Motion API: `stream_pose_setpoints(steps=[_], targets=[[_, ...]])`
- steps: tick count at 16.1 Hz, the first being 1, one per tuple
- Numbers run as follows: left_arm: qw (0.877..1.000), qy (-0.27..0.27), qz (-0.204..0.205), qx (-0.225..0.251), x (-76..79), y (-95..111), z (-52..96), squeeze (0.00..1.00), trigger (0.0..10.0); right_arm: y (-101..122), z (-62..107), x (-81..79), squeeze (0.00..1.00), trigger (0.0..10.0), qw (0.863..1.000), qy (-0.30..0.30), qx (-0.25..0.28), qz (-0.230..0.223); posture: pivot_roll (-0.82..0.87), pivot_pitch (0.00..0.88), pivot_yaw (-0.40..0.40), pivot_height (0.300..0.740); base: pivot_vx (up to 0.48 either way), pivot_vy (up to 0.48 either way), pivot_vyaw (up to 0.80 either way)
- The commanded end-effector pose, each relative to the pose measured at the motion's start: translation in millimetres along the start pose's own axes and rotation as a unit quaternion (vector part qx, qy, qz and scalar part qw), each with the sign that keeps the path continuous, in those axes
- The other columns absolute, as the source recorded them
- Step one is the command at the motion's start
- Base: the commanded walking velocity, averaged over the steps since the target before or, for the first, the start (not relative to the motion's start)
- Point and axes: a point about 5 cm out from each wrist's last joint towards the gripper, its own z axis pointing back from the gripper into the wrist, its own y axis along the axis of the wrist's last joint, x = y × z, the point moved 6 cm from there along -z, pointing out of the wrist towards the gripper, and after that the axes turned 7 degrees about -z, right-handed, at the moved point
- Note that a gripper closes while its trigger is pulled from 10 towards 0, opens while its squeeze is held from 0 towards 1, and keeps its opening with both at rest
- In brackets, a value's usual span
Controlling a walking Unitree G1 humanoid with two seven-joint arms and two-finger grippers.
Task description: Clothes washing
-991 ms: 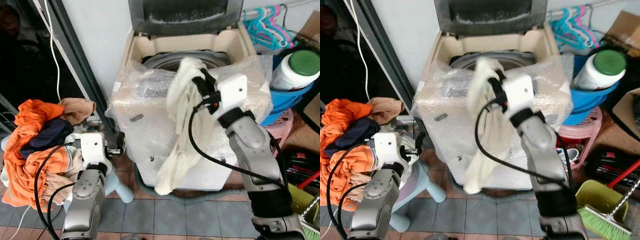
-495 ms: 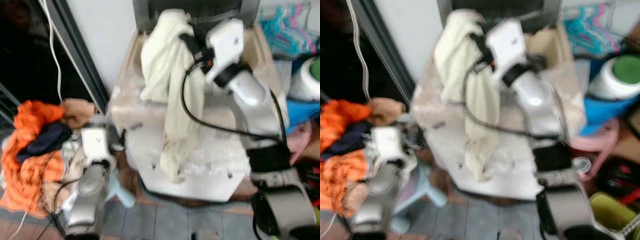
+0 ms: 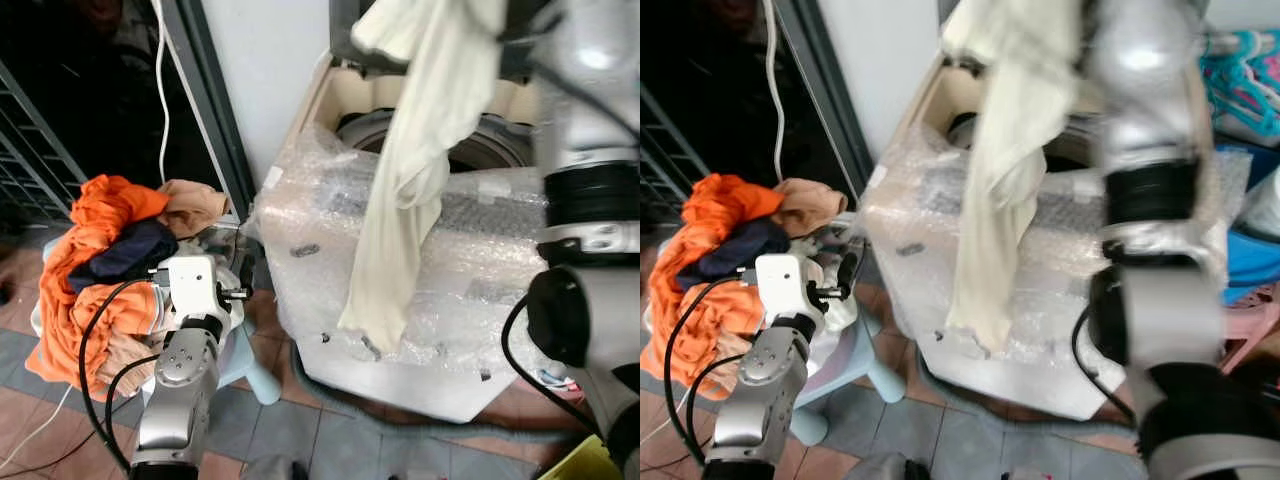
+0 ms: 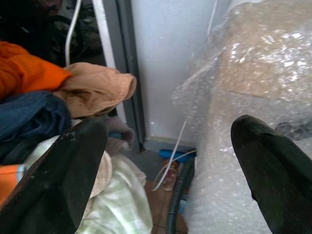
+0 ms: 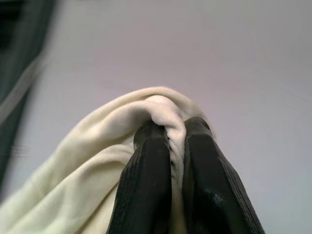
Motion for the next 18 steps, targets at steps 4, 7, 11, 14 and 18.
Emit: stream_pose_setpoints(steps=[4, 7, 11, 14, 18], targets=[[1.000, 0.015, -0.003, -0.003, -4.3, -0.7, 1.1, 0.00, 10.0, -132.6, 89.0, -64.6, 0.00, 10.0, 0.966, 0.090, -0.242, -0.018, -0.07, 0.000, 0.087, 0.740, 0.000, 0.000, 0.00], [1.000, 0.019, -0.004, -0.007, -7.0, -2.2, 2.2, 0.00, 10.0, -164.2, 137.3, -78.6, 0.00, 10.0, 0.939, 0.100, -0.323, -0.060, -0.08, 0.000, 0.092, 0.740, 0.000, 0.000, 0.00], [0.992, 0.115, 0.036, -0.034, -35.0, -6.1, 10.4, 0.00, 10.0, -144.7, 167.3, -73.5, 1.00, 10.0, 0.940, 0.106, -0.299, -0.124, -0.06, 0.000, 0.163, 0.740, 0.000, 0.000, 0.00], [0.993, 0.108, 0.034, -0.037, -32.2, 0.8, 7.1, 0.00, 10.0, -136.0, 175.6, -64.6, 1.00, 10.0, 0.943, 0.101, -0.287, -0.133, -0.02, 0.000, 0.192, 0.740, 0.000, 0.000, 0.00], [0.997, 0.077, 0.023, -0.010, -27.5, 32.1, -39.8, 0.00, 10.0, -132.1, 186.0, -65.1, 1.00, 10.0, 0.946, 0.119, -0.284, -0.104, -0.02, 0.000, 0.212, 0.740, 0.000, 0.000, 0.00]])
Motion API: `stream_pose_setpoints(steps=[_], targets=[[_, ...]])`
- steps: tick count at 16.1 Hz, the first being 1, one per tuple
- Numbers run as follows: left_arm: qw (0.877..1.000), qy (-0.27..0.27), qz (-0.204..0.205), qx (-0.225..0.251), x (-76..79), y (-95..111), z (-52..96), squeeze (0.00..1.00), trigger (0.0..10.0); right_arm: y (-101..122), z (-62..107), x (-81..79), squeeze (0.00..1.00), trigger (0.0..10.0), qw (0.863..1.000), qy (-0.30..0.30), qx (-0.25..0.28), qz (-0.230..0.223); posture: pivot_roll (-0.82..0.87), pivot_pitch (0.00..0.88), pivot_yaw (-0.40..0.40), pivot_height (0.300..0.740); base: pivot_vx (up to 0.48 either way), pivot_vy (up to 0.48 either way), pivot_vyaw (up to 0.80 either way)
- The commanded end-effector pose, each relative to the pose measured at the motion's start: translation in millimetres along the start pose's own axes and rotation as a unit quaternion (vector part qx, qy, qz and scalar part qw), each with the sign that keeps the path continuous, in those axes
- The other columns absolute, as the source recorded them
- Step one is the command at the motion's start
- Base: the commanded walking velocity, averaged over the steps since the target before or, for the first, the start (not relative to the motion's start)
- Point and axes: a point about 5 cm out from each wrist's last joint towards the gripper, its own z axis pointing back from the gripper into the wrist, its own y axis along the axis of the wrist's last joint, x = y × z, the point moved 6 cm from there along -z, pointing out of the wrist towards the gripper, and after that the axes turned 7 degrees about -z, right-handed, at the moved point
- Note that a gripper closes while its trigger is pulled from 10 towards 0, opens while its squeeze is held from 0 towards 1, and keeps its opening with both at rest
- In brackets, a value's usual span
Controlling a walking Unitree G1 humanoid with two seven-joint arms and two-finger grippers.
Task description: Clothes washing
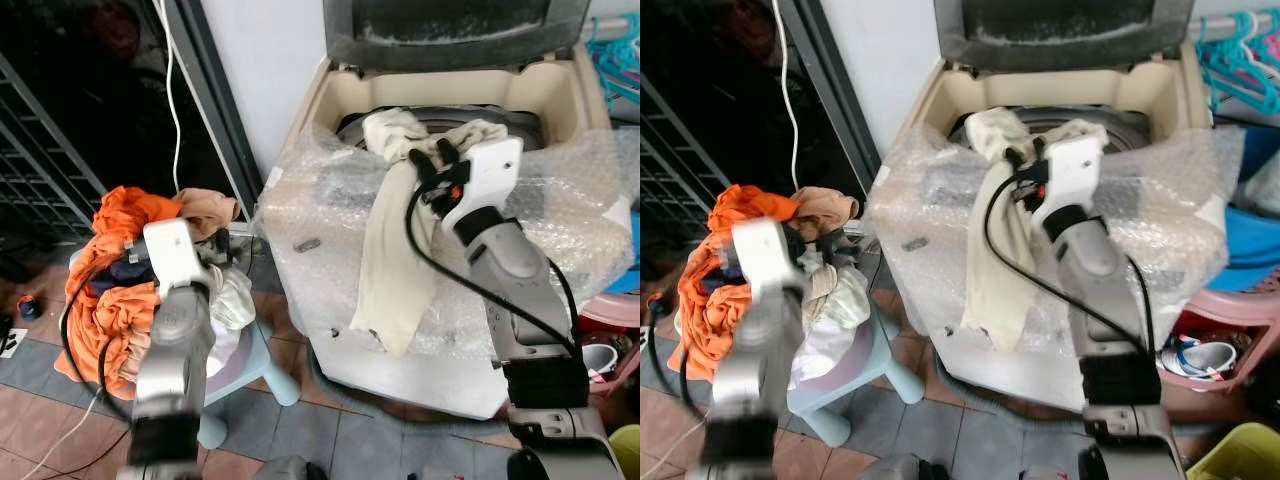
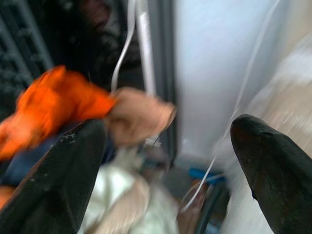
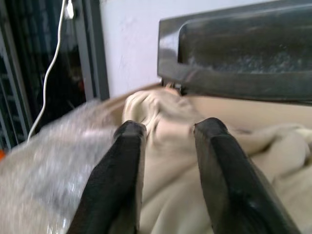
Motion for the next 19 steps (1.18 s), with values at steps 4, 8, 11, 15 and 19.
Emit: stream_pose_setpoints(steps=[4, 8, 11, 15, 19], targets=[[0.993, -0.103, -0.052, 0.009, 34.9, -9.9, 7.7, 0.00, 10.0, 13.7, 8.9, -31.8, 1.00, 10.0, 0.996, 0.080, 0.010, 0.033, -0.07, 0.000, 0.151, 0.740, 0.000, 0.000, 0.00], [0.996, -0.086, -0.038, -0.007, 24.8, -27.6, 30.2, 0.00, 10.0, 2.4, 22.2, -35.1, 1.00, 10.0, 0.983, 0.157, -0.049, 0.080, -0.07, 0.000, 0.105, 0.740, 0.000, 0.000, 0.00], [0.990, -0.128, -0.058, 0.022, 33.4, -22.4, 49.4, 0.00, 10.0, -29.5, 20.7, -5.8, 1.00, 10.0, 0.974, 0.116, -0.130, 0.142, -0.04, 0.000, 0.074, 0.740, 0.000, 0.000, 0.00], [0.989, -0.127, -0.068, 0.013, 25.4, -26.7, 53.9, 0.00, 10.0, -56.6, 17.1, -2.7, 0.00, 0.0, 0.966, 0.082, -0.178, 0.169, -0.04, 0.000, 0.086, 0.740, 0.000, 0.000, 0.00], [0.989, -0.128, -0.068, 0.025, 29.6, -16.1, 45.4, 0.00, 10.0, -56.1, 11.8, 0.2, 0.00, 0.0, 0.970, 0.063, -0.175, 0.159, -0.06, 0.000, 0.092, 0.740, 0.000, 0.000, 0.00]])
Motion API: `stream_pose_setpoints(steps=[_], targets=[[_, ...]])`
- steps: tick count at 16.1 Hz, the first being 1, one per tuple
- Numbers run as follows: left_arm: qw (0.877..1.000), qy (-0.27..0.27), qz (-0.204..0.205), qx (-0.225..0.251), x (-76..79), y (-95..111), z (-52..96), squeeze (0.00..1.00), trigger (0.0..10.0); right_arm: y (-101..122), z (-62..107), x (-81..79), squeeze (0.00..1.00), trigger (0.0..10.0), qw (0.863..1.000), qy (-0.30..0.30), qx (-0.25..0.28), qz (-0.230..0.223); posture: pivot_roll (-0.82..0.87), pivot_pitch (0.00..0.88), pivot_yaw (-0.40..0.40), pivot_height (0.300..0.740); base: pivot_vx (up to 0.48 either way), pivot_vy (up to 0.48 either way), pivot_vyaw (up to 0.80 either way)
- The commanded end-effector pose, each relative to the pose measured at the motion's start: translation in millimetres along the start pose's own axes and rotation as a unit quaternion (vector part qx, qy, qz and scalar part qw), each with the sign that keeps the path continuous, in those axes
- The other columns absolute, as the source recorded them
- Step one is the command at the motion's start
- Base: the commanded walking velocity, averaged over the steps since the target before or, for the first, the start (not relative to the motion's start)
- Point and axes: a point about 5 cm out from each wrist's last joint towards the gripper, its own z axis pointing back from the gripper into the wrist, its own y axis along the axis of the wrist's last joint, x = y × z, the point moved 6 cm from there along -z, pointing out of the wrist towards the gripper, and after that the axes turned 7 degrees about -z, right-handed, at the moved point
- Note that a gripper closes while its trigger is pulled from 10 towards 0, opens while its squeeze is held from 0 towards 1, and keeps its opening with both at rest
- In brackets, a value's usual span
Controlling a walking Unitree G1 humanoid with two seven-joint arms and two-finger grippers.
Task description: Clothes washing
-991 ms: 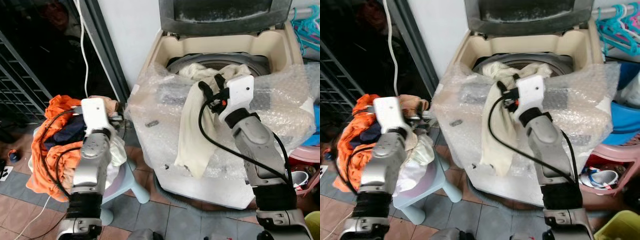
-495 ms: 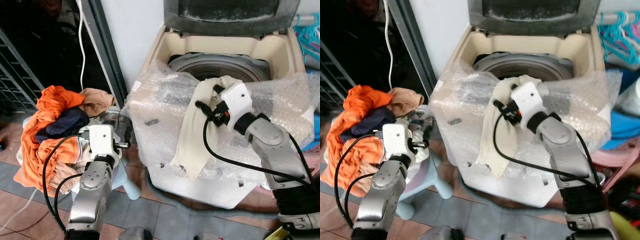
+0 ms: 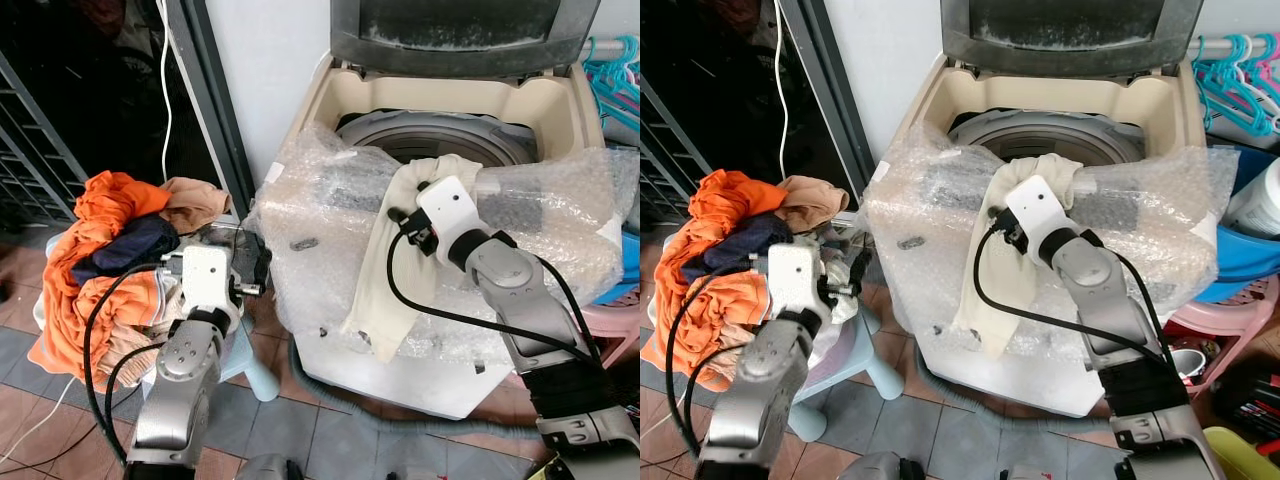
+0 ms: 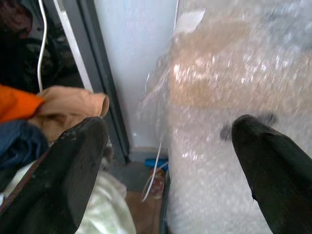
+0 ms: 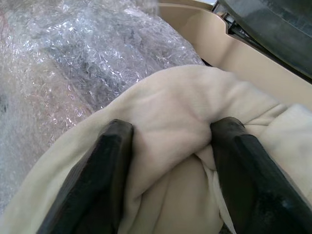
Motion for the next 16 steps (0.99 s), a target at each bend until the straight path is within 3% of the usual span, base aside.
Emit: stream_pose_setpoints(steps=[1, 5, 8, 10, 11, 12, 13, 14, 16], targets=[[1.000, 0.014, -0.006, -0.006, -7.6, -1.7, -1.1, 0.00, 10.0, -8.8, -2.2, 2.3, 0.00, 0.0, 1.000, -0.005, -0.021, -0.004, -0.06, 0.000, 0.091, 0.740, 0.000, 0.000, 0.00], [1.000, 0.014, -0.006, -0.011, -5.4, -5.9, 0.7, 0.00, 10.0, -8.6, -5.0, 10.5, 0.00, 0.0, 1.000, -0.014, -0.024, -0.008, -0.07, 0.000, 0.095, 0.740, 0.000, 0.000, 0.00], [1.000, 0.011, -0.007, -0.011, -3.7, -5.9, -2.2, 0.00, 10.0, 0.4, -18.0, 20.8, 0.00, 0.0, 0.999, -0.022, -0.026, 0.007, -0.07, 0.001, 0.092, 0.740, 0.000, 0.000, 0.00], [1.000, 0.019, -0.006, -0.005, -8.1, -0.7, -6.5, 0.00, 10.0, 44.3, -32.6, 59.8, 0.00, 0.0, 0.996, -0.082, 0.027, 0.029, -0.07, 0.000, 0.091, 0.740, 0.000, 0.000, 0.00], [1.000, 0.020, -0.007, -0.004, -8.6, -0.8, -7.4, 0.00, 10.0, 88.6, -29.9, 86.2, 0.00, 0.0, 0.984, -0.140, 0.109, 0.034, -0.07, 0.000, 0.087, 0.740, 0.000, 0.000, 0.00], [1.000, 0.021, -0.008, -0.004, -8.8, -0.7, -7.7, 0.00, 10.0, 142.3, -13.4, 111.0, 0.00, 0.0, 0.955, -0.201, 0.215, 0.035, -0.06, 0.000, 0.086, 0.740, 0.000, 0.000, 0.00], [1.000, 0.023, -0.008, -0.004, -9.3, -1.0, -7.2, 0.00, 10.0, 174.9, 3.0, 125.6, 0.00, 0.0, 0.930, -0.240, 0.276, 0.046, -0.06, 0.000, 0.086, 0.740, 0.000, 0.000, 0.00], [1.000, 0.025, -0.007, -0.005, -9.4, -2.0, -6.2, 0.00, 10.0, 193.7, 14.0, 135.1, 0.00, 0.0, 0.913, -0.262, 0.308, 0.052, -0.06, 0.000, 0.084, 0.740, 0.000, 0.000, 0.00], [1.000, 0.027, -0.006, -0.009, -8.2, -5.4, -4.4, 0.00, 10.0, 176.6, 0.2, 127.9, 0.00, 3.2, 0.930, -0.246, 0.266, 0.068, -0.07, 0.000, 0.082, 0.740, 0.000, 0.000, 0.00]])
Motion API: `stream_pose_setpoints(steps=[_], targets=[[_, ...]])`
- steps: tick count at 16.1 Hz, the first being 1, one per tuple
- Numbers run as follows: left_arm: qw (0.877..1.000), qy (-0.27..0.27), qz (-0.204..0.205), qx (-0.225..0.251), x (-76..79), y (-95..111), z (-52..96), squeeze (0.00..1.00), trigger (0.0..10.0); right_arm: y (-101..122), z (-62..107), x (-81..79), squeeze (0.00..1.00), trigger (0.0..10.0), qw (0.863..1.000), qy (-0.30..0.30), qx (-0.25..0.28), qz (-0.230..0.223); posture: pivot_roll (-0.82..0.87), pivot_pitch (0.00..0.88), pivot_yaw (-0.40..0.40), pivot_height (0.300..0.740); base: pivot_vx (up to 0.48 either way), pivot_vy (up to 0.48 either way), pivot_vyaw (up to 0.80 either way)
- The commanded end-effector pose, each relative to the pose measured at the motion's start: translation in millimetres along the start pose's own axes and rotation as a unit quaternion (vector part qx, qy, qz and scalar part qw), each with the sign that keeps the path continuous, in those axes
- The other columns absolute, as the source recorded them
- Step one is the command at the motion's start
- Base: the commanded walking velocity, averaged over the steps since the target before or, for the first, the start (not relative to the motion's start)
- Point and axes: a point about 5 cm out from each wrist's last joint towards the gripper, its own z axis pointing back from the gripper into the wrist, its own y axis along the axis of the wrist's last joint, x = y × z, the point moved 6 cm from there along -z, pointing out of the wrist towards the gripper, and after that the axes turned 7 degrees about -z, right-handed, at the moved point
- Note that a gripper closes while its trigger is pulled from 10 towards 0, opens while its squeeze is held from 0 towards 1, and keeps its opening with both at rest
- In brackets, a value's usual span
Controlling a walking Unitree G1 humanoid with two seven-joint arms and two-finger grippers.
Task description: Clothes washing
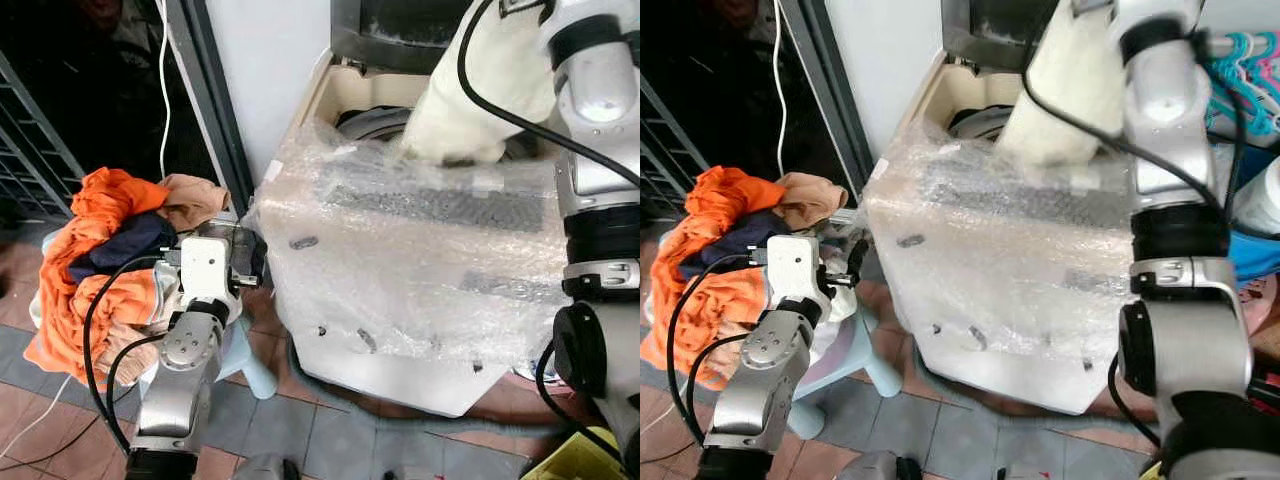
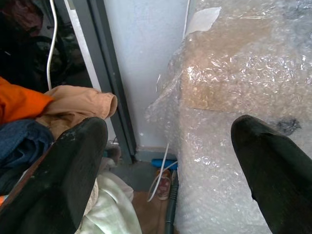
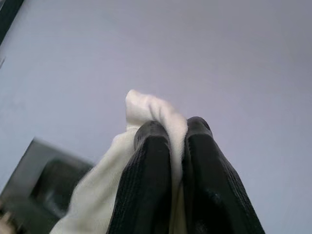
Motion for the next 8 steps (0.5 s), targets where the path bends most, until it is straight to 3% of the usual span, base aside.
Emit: stream_pose_setpoints(steps=[1, 2, 3, 5, 8], targets=[[1.000, 0.004, -0.002, -0.003, -1.4, -2.7, 1.3, 0.00, 10.0, -40.3, 16.0, -26.1, 0.00, 10.0, 0.997, 0.040, -0.065, -0.012, -0.07, 0.000, 0.081, 0.740, 0.000, 0.000, 0.00], [1.000, 0.004, -0.002, -0.002, 0.4, -2.4, 0.5, 0.00, 10.0, -72.0, 44.9, -50.3, 1.00, 10.0, 0.989, 0.075, -0.116, -0.042, -0.06, 0.000, 0.082, 0.740, 0.000, 0.000, 0.00], [1.000, 0.004, -0.002, -0.002, 0.6, -2.2, 0.4, 0.00, 10.0, -77.2, 51.4, -55.8, 1.00, 10.0, 0.987, 0.085, -0.126, -0.048, -0.06, 0.000, 0.082, 0.740, 0.000, 0.000, 0.00], [1.000, 0.002, -0.004, -0.005, 0.2, -3.7, 0.1, 0.00, 10.0, -84.4, 83.0, -72.3, 1.00, 10.0, 0.982, 0.107, -0.138, -0.074, -0.08, 0.000, 0.092, 0.740, 0.000, 0.000, 0.00], [1.000, 0.000, -0.006, -0.006, 1.1, -3.8, -2.8, 0.00, 10.0, -77.0, 97.5, -72.9, 1.00, 10.0, 0.983, 0.107, -0.123, -0.080, -0.09, 0.000, 0.097, 0.740, 0.000, 0.000, 0.00]])
